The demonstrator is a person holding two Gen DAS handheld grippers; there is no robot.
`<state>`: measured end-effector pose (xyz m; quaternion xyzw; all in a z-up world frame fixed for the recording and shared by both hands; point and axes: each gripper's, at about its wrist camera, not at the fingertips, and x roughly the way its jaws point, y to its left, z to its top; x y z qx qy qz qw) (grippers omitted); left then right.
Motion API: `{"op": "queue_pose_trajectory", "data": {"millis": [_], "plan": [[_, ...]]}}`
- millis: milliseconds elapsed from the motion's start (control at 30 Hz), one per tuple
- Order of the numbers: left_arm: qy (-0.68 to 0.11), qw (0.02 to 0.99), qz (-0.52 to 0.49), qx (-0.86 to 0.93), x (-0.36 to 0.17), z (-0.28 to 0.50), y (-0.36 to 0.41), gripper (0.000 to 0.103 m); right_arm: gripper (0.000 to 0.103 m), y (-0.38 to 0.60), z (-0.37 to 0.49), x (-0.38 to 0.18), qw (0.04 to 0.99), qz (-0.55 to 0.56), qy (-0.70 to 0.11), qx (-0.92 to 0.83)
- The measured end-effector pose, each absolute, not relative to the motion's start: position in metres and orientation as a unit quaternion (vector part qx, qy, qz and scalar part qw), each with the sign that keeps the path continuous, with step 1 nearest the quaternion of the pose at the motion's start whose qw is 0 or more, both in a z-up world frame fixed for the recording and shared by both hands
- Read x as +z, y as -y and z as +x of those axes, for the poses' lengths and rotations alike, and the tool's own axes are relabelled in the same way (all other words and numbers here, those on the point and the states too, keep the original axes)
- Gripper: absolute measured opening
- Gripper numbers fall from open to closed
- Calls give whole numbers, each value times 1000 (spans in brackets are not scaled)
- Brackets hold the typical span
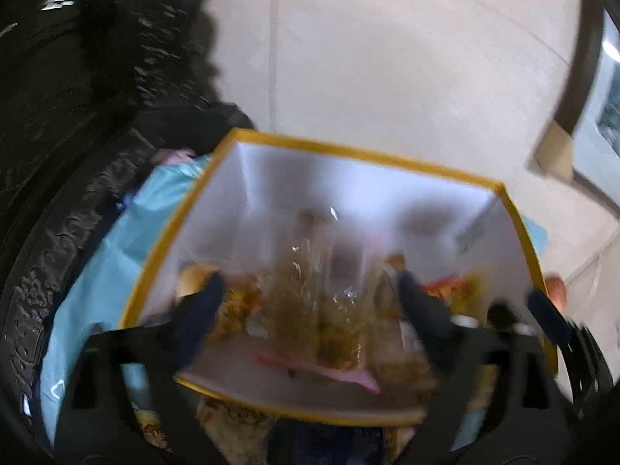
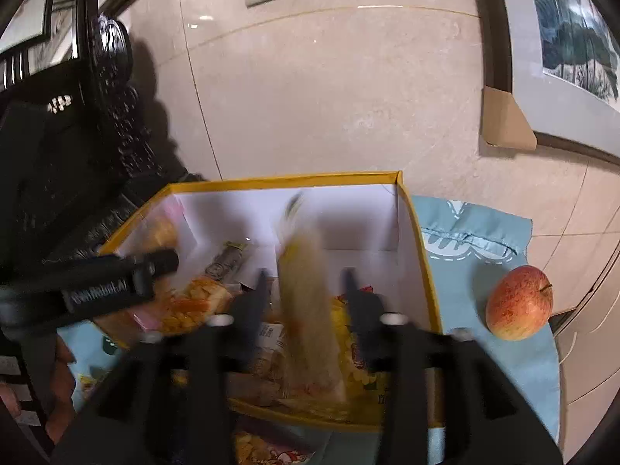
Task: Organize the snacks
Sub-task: 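Carry the cookie bag and rice-cracker bag into the yellow box while both grippers open, then move both open grippers back down toward the remaining snacks on the cloth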
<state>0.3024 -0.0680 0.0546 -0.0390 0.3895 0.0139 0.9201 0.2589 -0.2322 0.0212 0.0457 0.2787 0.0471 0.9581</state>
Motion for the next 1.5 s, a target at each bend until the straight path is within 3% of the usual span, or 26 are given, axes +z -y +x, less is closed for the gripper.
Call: {"op": "queue_pose_trajectory", "data": {"millis": [467, 767, 967, 1200, 1500], "plan": [[-400, 916, 35, 3, 60, 238, 56, 101, 66, 254, 188, 36, 961, 70, -257, 68], [-420, 907, 31, -4, 35, 164, 25, 101, 66, 247, 131, 3, 940, 91, -310, 113], [-442, 897, 21, 4, 5, 121, -2, 101, 66, 212, 111, -44, 893, 80, -398, 193], [-465, 885, 15, 9, -21, 94, -23, 101, 66, 177, 119, -76, 874, 11, -445, 195], [-483, 875, -2, 13, -33, 96, -33, 101, 68, 150, 127, -82, 882, -91, -429, 170]]}}
